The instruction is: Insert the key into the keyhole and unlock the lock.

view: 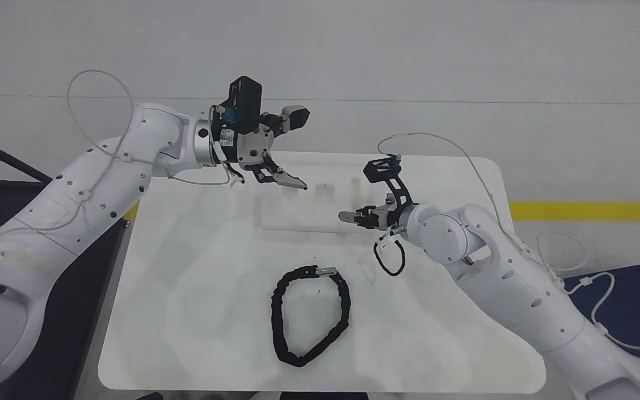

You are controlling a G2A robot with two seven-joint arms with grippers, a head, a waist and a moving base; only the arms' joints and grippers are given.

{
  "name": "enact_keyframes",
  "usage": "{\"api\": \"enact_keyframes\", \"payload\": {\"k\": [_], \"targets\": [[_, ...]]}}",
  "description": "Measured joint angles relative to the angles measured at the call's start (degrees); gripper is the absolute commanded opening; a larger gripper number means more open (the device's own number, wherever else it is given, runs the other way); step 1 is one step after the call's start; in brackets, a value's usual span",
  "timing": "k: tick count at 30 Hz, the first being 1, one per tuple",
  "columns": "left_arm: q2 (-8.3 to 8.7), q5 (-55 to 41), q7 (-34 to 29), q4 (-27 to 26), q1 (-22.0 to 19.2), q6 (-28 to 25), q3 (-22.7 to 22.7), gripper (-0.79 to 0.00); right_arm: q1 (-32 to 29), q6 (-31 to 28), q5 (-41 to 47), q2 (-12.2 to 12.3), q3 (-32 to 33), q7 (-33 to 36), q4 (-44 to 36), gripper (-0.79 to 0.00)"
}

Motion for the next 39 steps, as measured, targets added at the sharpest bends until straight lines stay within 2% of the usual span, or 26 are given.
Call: {"api": "enact_keyframes", "payload": {"k": [8,24,28,35,39], "targets": [[0.0,0.0,0.0,0.0,0.0,0.0,0.0,0.0,-1.3,1.3,0.5,-0.3,0.0,-0.3,-0.2,0.0],[0.0,0.0,0.0,0.0,0.0,0.0,0.0,0.0,-0.2,9.4,0.4,-3.9,-3.5,2.0,1.0,-0.006],[0.0,0.0,0.0,0.0,0.0,0.0,0.0,0.0,0.5,10.1,-0.5,-4.4,-3.6,2.7,2.4,-0.139],[0.0,0.0,0.0,0.0,0.0,0.0,0.0,0.0,1.3,13.1,-2.3,-5.3,-3.5,3.7,3.7,-0.222],[0.0,0.0,0.0,0.0,0.0,0.0,0.0,0.0,1.5,14.8,-3.1,-5.7,-3.4,4.6,4.0,-0.363]]}}
